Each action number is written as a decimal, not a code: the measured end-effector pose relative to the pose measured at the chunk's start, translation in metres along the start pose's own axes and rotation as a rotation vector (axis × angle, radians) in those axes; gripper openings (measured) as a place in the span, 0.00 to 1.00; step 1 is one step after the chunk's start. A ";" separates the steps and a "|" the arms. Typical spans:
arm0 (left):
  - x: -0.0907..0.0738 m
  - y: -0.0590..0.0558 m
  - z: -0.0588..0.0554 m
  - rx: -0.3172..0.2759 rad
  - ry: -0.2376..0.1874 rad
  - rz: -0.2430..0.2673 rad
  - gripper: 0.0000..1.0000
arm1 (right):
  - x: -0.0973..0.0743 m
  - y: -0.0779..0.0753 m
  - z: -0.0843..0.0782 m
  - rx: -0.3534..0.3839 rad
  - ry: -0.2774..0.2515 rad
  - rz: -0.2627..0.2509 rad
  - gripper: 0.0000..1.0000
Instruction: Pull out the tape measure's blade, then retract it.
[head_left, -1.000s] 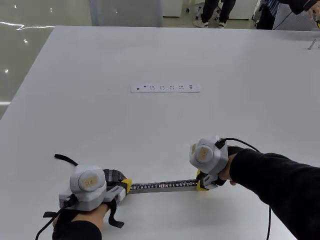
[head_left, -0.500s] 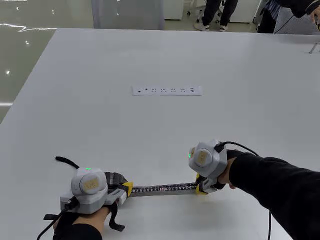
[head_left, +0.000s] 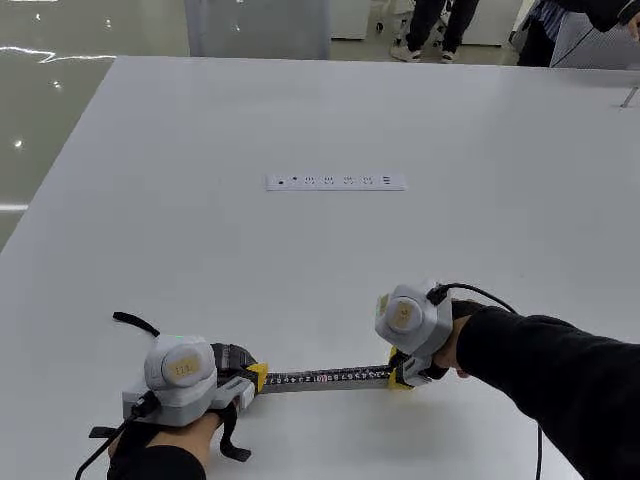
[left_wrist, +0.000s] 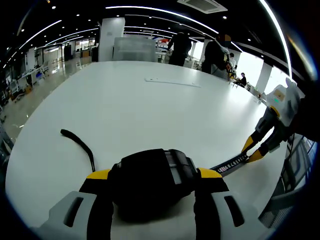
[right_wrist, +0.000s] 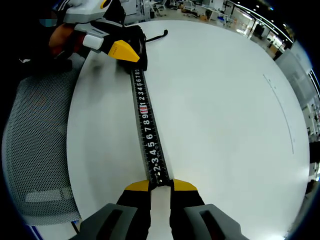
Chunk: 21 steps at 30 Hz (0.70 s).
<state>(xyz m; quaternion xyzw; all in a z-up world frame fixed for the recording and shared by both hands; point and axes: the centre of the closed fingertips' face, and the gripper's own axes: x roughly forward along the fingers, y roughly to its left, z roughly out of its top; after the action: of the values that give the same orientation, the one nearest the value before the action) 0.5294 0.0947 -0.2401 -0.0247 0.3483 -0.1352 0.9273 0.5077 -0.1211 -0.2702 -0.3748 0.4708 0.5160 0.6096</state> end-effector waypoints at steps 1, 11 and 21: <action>0.000 0.000 0.000 0.000 -0.001 0.000 0.61 | 0.000 0.000 0.000 -0.003 0.000 -0.001 0.09; 0.000 0.000 0.000 -0.001 0.000 0.000 0.61 | 0.002 0.001 0.004 -0.046 0.000 0.003 0.10; 0.000 -0.001 0.000 -0.001 -0.001 0.000 0.61 | 0.003 0.001 0.008 -0.076 -0.010 0.010 0.10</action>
<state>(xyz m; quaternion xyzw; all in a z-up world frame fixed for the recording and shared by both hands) 0.5291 0.0942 -0.2398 -0.0253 0.3479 -0.1352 0.9274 0.5083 -0.1127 -0.2705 -0.3930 0.4498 0.5385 0.5944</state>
